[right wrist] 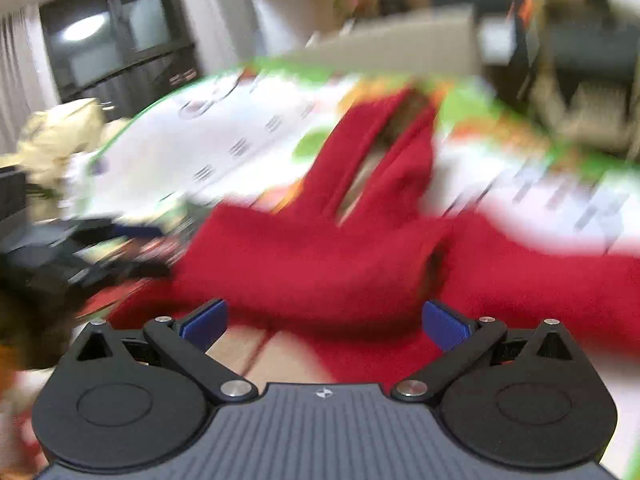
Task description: Fold clothes
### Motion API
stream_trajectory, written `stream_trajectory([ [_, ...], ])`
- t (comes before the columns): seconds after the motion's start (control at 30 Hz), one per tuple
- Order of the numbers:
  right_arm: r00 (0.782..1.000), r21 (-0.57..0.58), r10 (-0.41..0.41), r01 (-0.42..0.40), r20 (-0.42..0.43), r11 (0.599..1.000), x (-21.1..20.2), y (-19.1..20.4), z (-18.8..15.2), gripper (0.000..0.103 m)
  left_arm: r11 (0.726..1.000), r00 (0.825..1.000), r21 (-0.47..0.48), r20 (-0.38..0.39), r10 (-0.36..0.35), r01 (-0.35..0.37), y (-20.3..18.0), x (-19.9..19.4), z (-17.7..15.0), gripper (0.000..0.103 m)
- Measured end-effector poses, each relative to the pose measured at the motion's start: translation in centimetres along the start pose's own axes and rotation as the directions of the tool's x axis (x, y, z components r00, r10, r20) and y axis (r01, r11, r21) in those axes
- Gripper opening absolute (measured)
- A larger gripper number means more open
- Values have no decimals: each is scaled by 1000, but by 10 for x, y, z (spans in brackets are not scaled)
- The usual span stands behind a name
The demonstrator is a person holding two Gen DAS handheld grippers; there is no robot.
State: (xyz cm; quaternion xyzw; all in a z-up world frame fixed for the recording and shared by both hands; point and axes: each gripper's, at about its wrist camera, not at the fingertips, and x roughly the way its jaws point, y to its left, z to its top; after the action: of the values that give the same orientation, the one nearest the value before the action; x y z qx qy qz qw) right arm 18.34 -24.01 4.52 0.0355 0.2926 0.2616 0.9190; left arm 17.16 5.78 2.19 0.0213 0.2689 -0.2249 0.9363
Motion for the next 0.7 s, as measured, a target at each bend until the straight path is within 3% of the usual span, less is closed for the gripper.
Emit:
stream_trajectory([
  [0.07,998,0,-60,60,13,998,8,-6,8,94,999,1000,-28,-6,-23,23,1,4,-2,95],
  [0.17,995,60,-87,90,-52,994,38,-22,14,60,997,998,-55,-8,-59,58,-5,17,-5,95],
  [0.2,993,86,-75,83,-91,993,51,-27,14,34,996,998,-58,-9,-70,69,-8,21,-6,96],
  [0.23,994,89,-68,75,-83,993,54,-27,18,19,995,997,-56,-8,-77,76,-11,24,-5,96],
  [0.33,998,86,-51,54,-35,995,56,-26,31,14,995,996,-48,17,-91,91,-18,26,-1,97],
  [0.47,985,39,-142,139,93,990,34,-30,55,14,994,996,-69,27,-86,88,-20,33,1,99],
  [0.63,959,-14,-271,270,-79,963,65,-48,21,15,990,997,-133,-53,-64,56,-21,62,-16,100],
  [0.7,956,-74,-292,288,-36,955,61,-43,11,21,991,996,-125,-69,-54,45,-22,67,-17,101],
])
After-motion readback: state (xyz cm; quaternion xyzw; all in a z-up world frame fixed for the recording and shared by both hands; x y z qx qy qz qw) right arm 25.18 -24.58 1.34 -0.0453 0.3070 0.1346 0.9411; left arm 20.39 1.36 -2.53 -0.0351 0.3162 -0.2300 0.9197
